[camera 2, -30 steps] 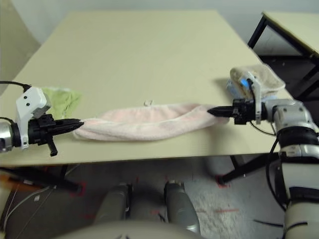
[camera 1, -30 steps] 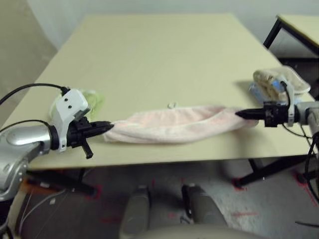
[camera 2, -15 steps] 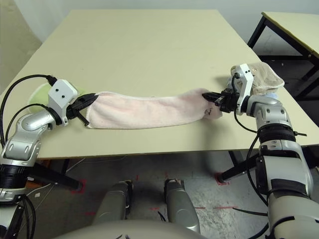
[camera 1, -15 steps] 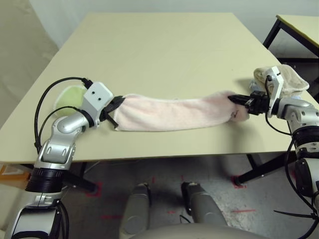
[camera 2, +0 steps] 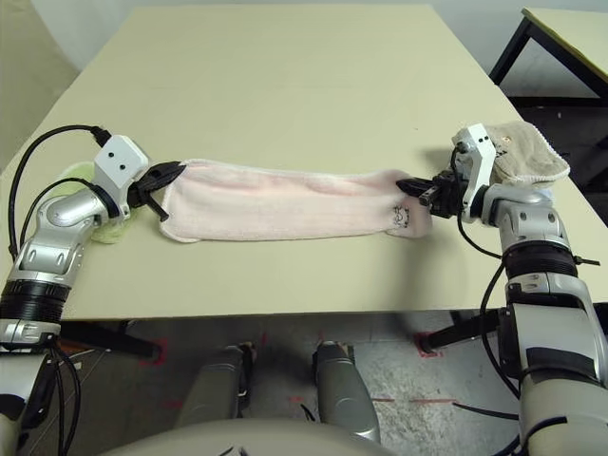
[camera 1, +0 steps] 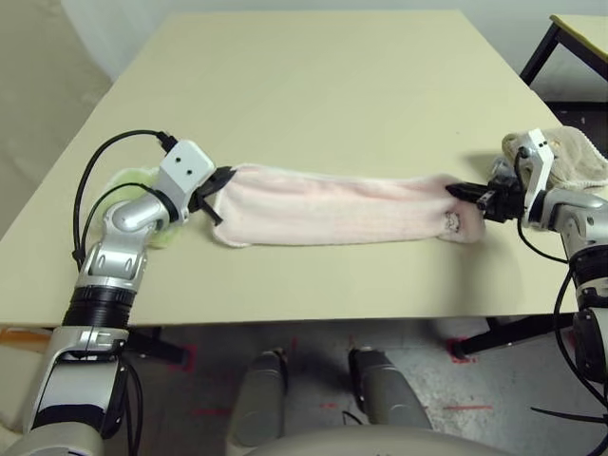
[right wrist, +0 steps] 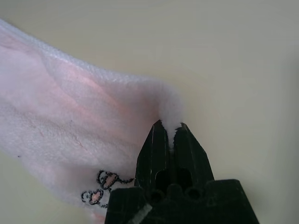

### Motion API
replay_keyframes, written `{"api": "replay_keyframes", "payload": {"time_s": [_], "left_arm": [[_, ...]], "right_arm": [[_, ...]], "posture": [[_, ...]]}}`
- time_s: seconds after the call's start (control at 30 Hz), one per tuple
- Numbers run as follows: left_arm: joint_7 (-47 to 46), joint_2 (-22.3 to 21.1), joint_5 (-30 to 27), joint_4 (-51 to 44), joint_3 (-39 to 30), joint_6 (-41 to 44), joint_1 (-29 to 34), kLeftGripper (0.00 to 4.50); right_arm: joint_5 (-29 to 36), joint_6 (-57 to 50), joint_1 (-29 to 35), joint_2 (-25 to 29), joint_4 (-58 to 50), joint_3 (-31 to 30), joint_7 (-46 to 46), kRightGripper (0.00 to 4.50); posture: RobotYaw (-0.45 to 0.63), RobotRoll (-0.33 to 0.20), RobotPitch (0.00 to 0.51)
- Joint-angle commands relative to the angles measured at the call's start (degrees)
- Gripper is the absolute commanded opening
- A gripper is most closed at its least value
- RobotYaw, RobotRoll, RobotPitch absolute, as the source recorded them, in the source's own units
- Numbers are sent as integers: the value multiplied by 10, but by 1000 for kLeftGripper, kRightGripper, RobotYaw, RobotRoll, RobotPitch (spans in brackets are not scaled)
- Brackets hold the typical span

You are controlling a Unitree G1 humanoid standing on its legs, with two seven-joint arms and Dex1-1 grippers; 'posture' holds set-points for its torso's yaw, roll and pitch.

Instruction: Fold the towel and set it aside.

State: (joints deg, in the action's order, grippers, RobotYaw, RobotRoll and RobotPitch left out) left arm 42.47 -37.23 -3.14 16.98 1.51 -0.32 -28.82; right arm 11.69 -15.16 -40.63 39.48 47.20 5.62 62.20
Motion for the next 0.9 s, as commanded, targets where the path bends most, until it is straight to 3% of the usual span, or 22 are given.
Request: {"api": "replay_keyframes", "payload": {"time_s": [0.03,0.1,0.43,0.53,0.7,0.83,0.87,0.9], "left_arm": [[27,1,-1,3,14,29,8,9],[29,1,-3,1,12,41,11,0],[59,0,-22,-26,10,90,25,0],[77,-8,-33,-52,7,120,36,637],[119,-31,-85,-146,-13,186,75,2549],[122,-49,-126,-225,-40,245,106,4050],[121,-53,-134,-244,-45,259,113,4395],[119,-57,-140,-260,-49,269,120,4458]], "right_arm": [[-13,1,-4,0,3,-8,-11,279],[-18,-1,-6,0,2,-14,-8,781],[-42,1,-22,1,11,-33,-12,4431],[-38,-15,-45,18,13,-27,1,4500],[-12,-122,-79,77,3,-18,75,4500],[6,-241,-70,117,-17,-25,113,4500],[12,-271,-61,125,-27,-27,122,4500],[18,-308,-51,131,-37,-30,127,4500]], "posture": [[87,0,105],[88,0,108],[87,0,116],[92,0,119],[85,0,121],[83,0,121],[83,0,121],[89,0,123]]}}
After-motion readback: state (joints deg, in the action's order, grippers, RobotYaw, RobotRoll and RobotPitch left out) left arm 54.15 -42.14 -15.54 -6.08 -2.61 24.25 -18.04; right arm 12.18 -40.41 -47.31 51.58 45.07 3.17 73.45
